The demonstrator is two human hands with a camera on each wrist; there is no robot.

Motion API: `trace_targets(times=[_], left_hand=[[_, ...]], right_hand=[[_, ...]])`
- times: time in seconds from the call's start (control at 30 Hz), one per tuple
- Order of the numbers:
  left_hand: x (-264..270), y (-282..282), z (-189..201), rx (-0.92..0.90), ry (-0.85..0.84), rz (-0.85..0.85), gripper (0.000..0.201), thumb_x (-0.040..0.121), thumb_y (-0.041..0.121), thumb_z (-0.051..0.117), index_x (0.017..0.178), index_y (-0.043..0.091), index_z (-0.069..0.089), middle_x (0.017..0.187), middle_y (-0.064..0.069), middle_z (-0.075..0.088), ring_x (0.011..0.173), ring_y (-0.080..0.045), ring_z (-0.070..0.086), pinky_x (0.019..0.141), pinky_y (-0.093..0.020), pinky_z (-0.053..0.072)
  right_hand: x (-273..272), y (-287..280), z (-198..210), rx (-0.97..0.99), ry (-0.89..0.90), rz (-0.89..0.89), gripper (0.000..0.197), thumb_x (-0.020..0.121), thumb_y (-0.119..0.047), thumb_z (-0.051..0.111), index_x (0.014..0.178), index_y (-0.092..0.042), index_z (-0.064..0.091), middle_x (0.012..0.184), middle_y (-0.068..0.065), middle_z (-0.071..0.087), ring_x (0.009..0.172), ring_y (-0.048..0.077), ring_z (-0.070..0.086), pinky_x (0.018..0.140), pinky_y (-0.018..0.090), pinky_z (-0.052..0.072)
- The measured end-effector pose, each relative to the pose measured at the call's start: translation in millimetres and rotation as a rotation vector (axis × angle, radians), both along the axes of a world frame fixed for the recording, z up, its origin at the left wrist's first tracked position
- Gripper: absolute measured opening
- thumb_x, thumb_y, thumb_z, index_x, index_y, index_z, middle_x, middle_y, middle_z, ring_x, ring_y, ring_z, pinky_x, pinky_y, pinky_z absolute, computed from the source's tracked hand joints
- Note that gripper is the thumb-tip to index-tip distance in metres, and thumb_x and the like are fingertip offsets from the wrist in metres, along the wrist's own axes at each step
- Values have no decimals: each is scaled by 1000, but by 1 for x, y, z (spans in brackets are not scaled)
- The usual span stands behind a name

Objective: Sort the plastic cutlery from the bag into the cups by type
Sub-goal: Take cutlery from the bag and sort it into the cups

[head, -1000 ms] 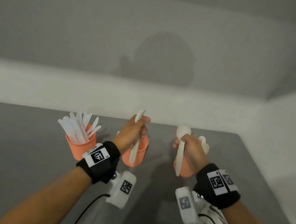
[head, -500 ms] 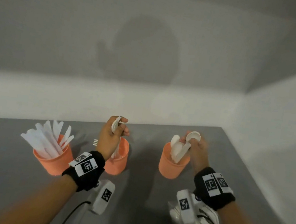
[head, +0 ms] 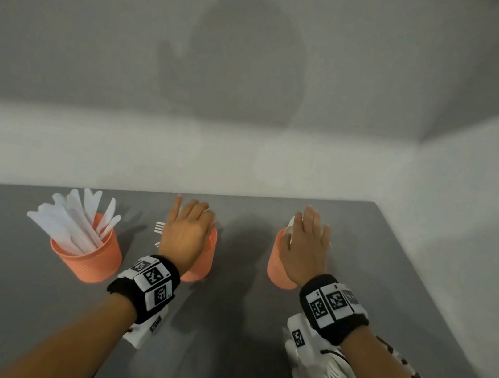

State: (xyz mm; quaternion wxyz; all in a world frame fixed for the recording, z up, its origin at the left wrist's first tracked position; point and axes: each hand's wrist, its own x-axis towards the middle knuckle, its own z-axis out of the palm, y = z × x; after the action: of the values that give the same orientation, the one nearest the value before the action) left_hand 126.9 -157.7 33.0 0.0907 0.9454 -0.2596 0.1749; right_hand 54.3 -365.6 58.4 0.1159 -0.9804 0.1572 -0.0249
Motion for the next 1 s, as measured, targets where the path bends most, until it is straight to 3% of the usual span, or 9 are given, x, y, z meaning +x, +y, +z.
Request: trace_targets(times=[0.1, 0.2, 0.3, 0.4, 0.63, 0.73, 0.83, 0.9, 1.0], left_hand=[[-4, -2, 7, 144, 90, 120, 54, 91, 38, 28, 109, 2, 64, 119, -15, 63, 123, -33, 52, 109, -56, 13], [-3, -6, 17, 237, 248, 254, 76, 93, 59, 18, 142, 2, 29, 153, -15, 25, 145, -28, 14, 113, -57, -4], [-2, -6, 25, 168, 328, 314, 85, 89, 65, 18, 148, 6, 5, 157, -15, 7, 146, -28, 2, 113, -57, -4], [-10, -2, 36, 3, 313, 252, 83, 91, 61, 24, 148, 8, -2, 157, -17, 4, 146, -30, 1, 115, -54, -3], [-64, -32, 68, -464, 365, -157, 61, 96, 31, 44, 147, 11, 18, 147, -16, 31, 135, -28, 31, 110, -39, 29], [-94, -58, 68, -555, 543, -299, 42, 90, 19, 53, 130, 10, 43, 118, -11, 51, 104, -24, 53, 93, -38, 45], [-125, -84, 61, -510, 723, -406, 22, 85, 20, 52, 102, 8, 57, 95, -10, 58, 85, -23, 56, 78, -29, 47], [-142, -97, 50, -466, 831, -446, 6, 88, 9, 53, 86, 10, 59, 85, -10, 61, 75, -18, 55, 70, -16, 44], [-160, -114, 27, -381, 881, -496, 10, 84, 11, 59, 82, 12, 69, 85, -9, 68, 75, -15, 57, 78, -30, 50]], right_hand=[[2, 2, -6, -47, 89, -9, 64, 99, -40, 23, 148, -2, 6, 158, 16, -2, 146, 27, -3, 118, 42, -4], [5, 1, -9, -24, 121, -2, 69, 97, -48, 25, 149, -7, 2, 157, 16, -7, 146, 28, -7, 117, 42, -6], [5, -1, -2, 122, 49, -11, 65, 97, -45, 31, 150, -14, 7, 158, 16, -6, 146, 28, -7, 117, 41, -5], [-4, -7, 13, 254, -178, -25, 59, 97, -34, 39, 148, -14, 18, 158, 16, 5, 146, 27, 1, 117, 39, 1], [-56, -30, 60, 571, -227, -31, 38, 95, -22, 49, 130, -9, 52, 137, 10, 51, 128, 23, 45, 104, 27, 31], [-89, -39, 66, 584, -245, -48, 21, 93, -19, 52, 107, -7, 63, 106, 10, 67, 97, 21, 61, 83, 24, 42], [-127, -46, 60, 696, -133, -53, 18, 94, -11, 51, 79, -9, 60, 70, 3, 61, 60, 13, 55, 57, 16, 45], [-151, -51, 48, 617, 26, -95, 20, 93, -9, 51, 86, 4, 64, 73, 11, 66, 53, 10, 52, 46, 11, 44], [-179, -57, 25, 356, 245, -98, 25, 89, -9, 50, 87, 11, 64, 97, 26, 68, 61, 19, 51, 58, 23, 44]])
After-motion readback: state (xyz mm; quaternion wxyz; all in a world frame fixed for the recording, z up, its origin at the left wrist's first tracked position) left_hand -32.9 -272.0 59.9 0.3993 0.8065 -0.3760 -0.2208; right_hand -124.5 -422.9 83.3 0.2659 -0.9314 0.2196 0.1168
